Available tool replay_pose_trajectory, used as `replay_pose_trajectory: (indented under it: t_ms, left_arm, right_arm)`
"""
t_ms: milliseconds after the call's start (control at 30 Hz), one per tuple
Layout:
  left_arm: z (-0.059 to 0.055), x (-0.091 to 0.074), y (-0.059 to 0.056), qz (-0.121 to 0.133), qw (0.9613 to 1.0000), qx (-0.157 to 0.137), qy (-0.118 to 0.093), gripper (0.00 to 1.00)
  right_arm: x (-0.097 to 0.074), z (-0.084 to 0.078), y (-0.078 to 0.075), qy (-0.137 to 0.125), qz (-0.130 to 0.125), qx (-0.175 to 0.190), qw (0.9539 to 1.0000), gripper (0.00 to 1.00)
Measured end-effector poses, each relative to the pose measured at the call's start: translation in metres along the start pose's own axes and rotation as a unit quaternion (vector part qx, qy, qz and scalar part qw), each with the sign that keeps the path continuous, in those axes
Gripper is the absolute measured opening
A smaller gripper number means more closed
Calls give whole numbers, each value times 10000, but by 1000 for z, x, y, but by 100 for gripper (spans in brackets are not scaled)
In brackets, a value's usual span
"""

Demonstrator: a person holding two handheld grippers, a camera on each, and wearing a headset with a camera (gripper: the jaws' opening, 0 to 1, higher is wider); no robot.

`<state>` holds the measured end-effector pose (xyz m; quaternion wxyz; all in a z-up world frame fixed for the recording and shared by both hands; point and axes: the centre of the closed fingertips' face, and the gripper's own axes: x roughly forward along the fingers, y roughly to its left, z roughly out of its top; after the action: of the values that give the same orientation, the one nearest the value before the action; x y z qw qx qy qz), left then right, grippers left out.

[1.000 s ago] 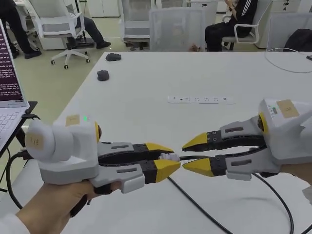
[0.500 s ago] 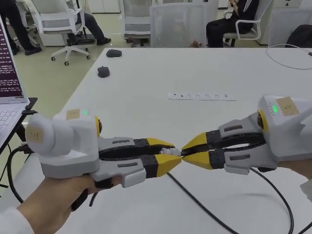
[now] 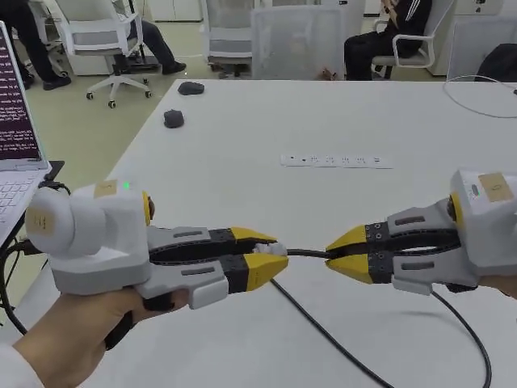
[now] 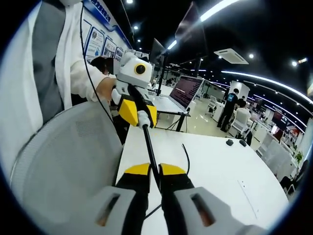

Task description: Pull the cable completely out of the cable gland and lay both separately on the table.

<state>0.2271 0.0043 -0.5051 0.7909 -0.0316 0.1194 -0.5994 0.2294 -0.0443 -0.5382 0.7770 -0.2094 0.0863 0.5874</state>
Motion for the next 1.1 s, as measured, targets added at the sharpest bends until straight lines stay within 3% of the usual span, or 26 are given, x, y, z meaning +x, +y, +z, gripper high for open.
replay_pose_trajectory:
  t_ms: [267,433,800,933,1100]
  left_arm:
    - [-4,-9,4,56,10000,-42,60,16]
    - [-4,-10,3,22,10000,-33,85,16]
    - [-1,-5,-5,-168,9997,96,141,16]
    - [2,-5,-8,-232,9994,172,173,16]
    - [4,-4,-7,-221,9994,200,155,16]
  right_arm:
    - [-9,-19,-6,147,-206,251,9994,5]
    - [-10,-20,-2,101,-252,357,9990,5]
    - [-9,-24,-2,272,-341,525,9977,6]
    - [-7,-21,-3,327,-331,485,9977,6]
    - [-1,-3,2,236,-183,413,9987,16]
